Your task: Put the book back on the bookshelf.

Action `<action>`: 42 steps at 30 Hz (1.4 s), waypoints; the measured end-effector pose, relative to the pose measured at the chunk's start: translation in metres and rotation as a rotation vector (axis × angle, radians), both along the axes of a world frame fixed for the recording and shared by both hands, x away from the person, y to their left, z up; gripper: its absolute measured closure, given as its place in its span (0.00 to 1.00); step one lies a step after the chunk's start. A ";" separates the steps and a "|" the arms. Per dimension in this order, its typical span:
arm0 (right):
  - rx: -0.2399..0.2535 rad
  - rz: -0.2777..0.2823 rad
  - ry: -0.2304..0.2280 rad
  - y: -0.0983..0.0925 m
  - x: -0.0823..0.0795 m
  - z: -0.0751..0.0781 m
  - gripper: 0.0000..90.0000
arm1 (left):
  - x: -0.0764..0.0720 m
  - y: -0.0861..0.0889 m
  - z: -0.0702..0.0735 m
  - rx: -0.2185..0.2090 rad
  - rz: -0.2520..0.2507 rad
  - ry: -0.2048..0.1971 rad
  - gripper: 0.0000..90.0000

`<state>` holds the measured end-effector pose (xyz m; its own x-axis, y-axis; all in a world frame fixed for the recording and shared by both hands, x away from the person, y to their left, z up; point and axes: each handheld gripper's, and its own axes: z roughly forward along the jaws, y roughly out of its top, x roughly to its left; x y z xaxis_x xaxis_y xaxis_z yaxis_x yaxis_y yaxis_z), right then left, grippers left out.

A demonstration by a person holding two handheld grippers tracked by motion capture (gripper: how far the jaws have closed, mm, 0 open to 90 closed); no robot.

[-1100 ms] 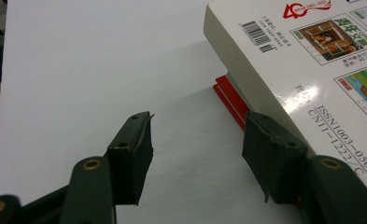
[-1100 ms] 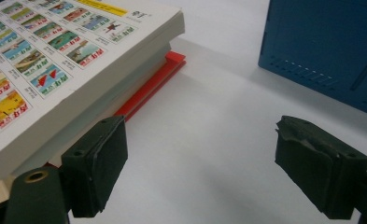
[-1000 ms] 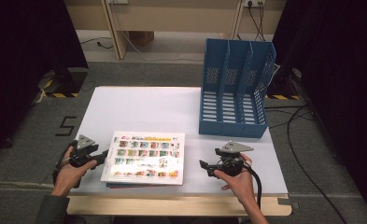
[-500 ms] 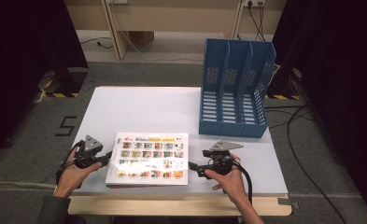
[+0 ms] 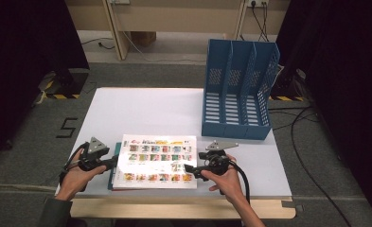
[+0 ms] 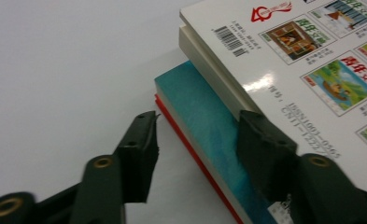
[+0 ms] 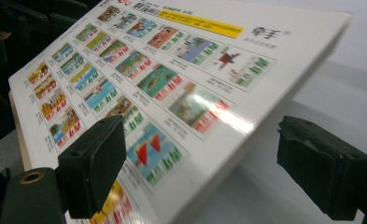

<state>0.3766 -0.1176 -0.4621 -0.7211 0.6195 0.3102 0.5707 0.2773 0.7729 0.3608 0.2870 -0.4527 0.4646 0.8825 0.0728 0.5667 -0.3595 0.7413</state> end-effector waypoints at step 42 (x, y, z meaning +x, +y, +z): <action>0.149 0.110 0.102 0.019 0.024 0.019 0.63 | 0.004 0.004 -0.008 -0.116 -0.025 0.028 0.36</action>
